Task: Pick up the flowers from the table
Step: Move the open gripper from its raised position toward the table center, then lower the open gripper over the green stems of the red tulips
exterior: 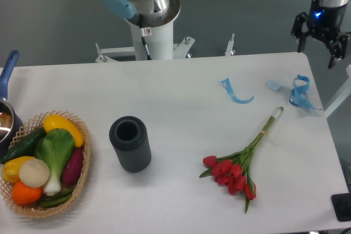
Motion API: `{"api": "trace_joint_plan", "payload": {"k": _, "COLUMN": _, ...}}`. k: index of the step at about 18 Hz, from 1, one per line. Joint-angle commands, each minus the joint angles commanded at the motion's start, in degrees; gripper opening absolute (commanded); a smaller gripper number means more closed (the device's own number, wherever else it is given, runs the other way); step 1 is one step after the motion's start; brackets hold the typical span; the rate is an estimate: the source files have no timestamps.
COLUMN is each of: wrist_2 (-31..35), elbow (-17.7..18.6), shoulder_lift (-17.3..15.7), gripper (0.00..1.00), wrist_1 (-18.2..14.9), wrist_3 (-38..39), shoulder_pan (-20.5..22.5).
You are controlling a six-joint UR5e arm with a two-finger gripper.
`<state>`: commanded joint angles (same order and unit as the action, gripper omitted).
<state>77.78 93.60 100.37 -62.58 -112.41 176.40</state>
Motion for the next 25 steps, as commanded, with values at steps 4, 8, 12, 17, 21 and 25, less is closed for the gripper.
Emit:
{"api": "trace_joint_plan", "payload": {"k": 4, "wrist_2": -0.79, "elbow": 0.44, "shoulder_lift": 0.00, "gripper": 1.00, "wrist_1": -0.17, "wrist_3": 0.61, "shoulder_pan": -0.44}}
{"api": "trace_joint_plan", "payload": {"k": 8, "wrist_2": -0.88, "elbow": 1.93, "shoulder_lift": 0.26, "gripper": 1.00, "wrist_1": 0.09, "wrist_3": 0.79, "shoulder_pan": -1.58}}
{"api": "trace_joint_plan", "payload": {"k": 12, "wrist_2": -0.88, "elbow": 1.58, "shoulder_lift": 2.10, "gripper": 1.00, "wrist_1": 0.44, "wrist_3": 3.15, "shoulder_pan": -3.42}}
{"api": "trace_joint_plan", "payload": {"k": 17, "wrist_2": -0.70, "elbow": 2.90, "shoulder_lift": 5.18, "gripper": 1.00, "wrist_1": 6.77, "wrist_3": 12.90, "shoulder_pan": -7.73}}
{"api": "trace_joint_plan", "payload": {"k": 21, "wrist_2": -1.23, "elbow": 1.93, "shoulder_lift": 9.40, "gripper": 1.00, "wrist_1": 6.94, "wrist_3": 17.66, "shoulder_pan": -9.93}}
{"api": "trace_joint_plan", "payload": {"k": 25, "wrist_2": -1.41, "elbow": 2.55, "shoulder_lift": 10.89, "gripper": 1.00, "wrist_1": 6.86, "wrist_3": 19.07, "shoulder_pan": -11.07}}
